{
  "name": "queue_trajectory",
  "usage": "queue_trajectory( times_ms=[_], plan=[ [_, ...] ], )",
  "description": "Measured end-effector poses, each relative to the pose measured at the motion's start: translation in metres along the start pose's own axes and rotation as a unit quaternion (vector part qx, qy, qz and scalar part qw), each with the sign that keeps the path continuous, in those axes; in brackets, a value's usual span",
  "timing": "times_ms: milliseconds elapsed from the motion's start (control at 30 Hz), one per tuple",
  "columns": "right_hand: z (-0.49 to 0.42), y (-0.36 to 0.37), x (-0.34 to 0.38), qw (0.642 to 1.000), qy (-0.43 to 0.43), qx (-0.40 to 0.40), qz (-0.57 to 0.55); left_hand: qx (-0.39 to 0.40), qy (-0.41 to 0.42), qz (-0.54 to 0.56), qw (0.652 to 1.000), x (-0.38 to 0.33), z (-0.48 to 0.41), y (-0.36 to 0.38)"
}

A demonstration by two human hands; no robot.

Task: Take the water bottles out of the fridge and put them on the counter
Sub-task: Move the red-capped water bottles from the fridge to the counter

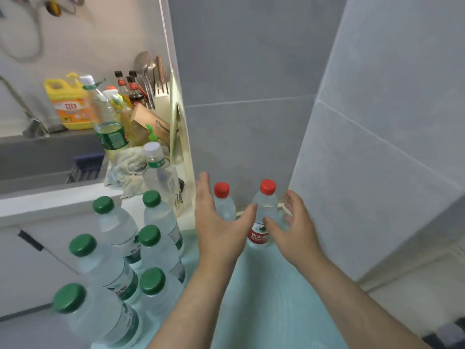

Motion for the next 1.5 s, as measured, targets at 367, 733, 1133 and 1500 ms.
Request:
queue_trajectory(
  times_ms=[367, 733, 1133, 1500],
  plan=[
    [0.174, -0.104, 0.207, 0.976, -0.217, 0.006, 0.015, 0.026, 0.260, -0.007, 0.965, -0.229, 0.041, -0.124],
    [0.431, -0.137, 0.331, 0.902, -0.415, 0.090, -0.082, -0.071, 0.362, -0.055, 0.928, -0.433, 0.185, -0.321],
    [0.744, -0.048, 0.468, 0.729, -0.592, 0.263, -0.219, -0.278, 0.430, -0.232, 0.827, -0.594, 0.392, -0.594],
    [1.025, 0.028, 0.485, 0.597, -0.586, 0.453, -0.306, -0.403, 0.336, -0.414, 0.744, -0.676, 0.609, -0.788]
  ],
)
Point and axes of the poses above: each hand's wrist, its own z-axis away from the middle knuckle, its own y-axis out of the palm, x = y × z, the point moved 10 cm from there along -z, towards the middle knuckle, and after that the axes turned 13 degrees about y, right-handed, at the moved point
